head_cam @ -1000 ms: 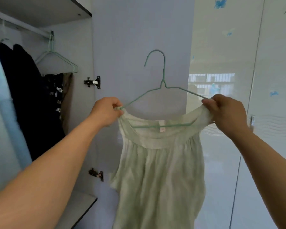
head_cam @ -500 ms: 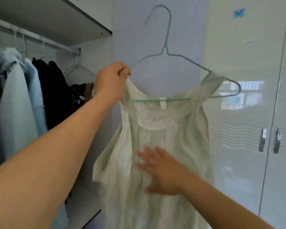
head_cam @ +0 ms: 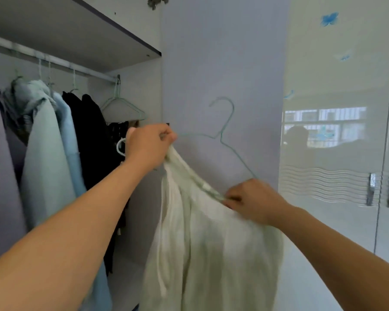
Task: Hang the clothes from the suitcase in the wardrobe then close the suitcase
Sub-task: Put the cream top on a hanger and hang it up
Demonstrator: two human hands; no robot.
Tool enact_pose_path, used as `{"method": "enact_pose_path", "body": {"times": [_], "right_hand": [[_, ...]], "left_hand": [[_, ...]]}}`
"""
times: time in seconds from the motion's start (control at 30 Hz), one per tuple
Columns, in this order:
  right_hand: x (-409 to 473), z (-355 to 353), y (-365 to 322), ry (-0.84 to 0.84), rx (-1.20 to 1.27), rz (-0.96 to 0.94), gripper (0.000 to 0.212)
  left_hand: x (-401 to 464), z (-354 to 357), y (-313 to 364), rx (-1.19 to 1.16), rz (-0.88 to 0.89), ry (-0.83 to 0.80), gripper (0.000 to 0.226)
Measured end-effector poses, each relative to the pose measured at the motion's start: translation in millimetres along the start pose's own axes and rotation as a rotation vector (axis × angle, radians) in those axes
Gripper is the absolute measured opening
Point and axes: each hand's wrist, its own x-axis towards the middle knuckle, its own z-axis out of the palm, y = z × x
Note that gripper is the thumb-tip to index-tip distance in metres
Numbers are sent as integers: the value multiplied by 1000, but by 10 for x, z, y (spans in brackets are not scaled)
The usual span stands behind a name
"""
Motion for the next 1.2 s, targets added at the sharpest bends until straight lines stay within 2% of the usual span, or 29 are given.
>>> {"method": "enact_pose_path", "body": {"times": [0.03,0.07,0.1,0.13,0.17,0.23,0.3,0.33,0.43,0.5,0.6,0.67,0.73,0.83,0.9,1.0,1.03,1.13,1.2], "right_hand": [[-11,-11,-15,96,104,4,28],[25,-74,-46,290,174,19,26],[20,-132,-35,531,153,36,24],[76,-165,-16,697,89,70,24],[128,-199,16,752,19,131,30],[191,-195,114,522,44,317,52],[199,-166,136,243,230,422,54],[173,-141,153,173,312,406,53],[158,-190,87,200,388,270,32],[185,-294,32,201,505,225,31],[198,-519,-61,73,980,185,32],[226,-634,-132,-8,1127,153,36],[304,-711,-225,3,1113,94,42],[431,-788,-341,76,768,4,45],[499,-851,-435,124,716,-32,48],[600,-888,-624,62,863,-76,64],[642,-898,-692,45,933,-85,61],[747,-1020,-979,8,1215,-84,24],[833,-1124,-1208,-1,1375,-104,22]], "left_hand": [[-16,4,-63,15,-2,-17,15],[-17,-13,-132,-22,-11,-27,17],[-56,10,-169,-74,-30,-38,18],[-72,1,-219,-112,-48,-35,18],[-94,-10,-273,-137,-56,-33,18],[-133,-44,-399,-167,-73,-37,18],[-174,-135,-520,-192,-117,-14,17],[-181,-172,-548,-201,-134,3,16],[-225,-369,-641,-215,-188,86,17],[-240,-521,-680,-193,-208,132,20],[-230,-743,-691,-127,-219,202,22],[-210,-852,-651,-106,-219,233,19],[-218,-989,-594,-93,-217,261,15],[-245,-1151,-590,-80,-226,282,19],[-282,-1282,-648,-92,-231,295,24],[-338,-1492,-766,-114,-223,318,21],[-348,-1559,-809,-112,-211,336,18],[-311,-1799,-887,-35,-144,499,16],[-210,-2001,-906,165,-108,695,16]]}}
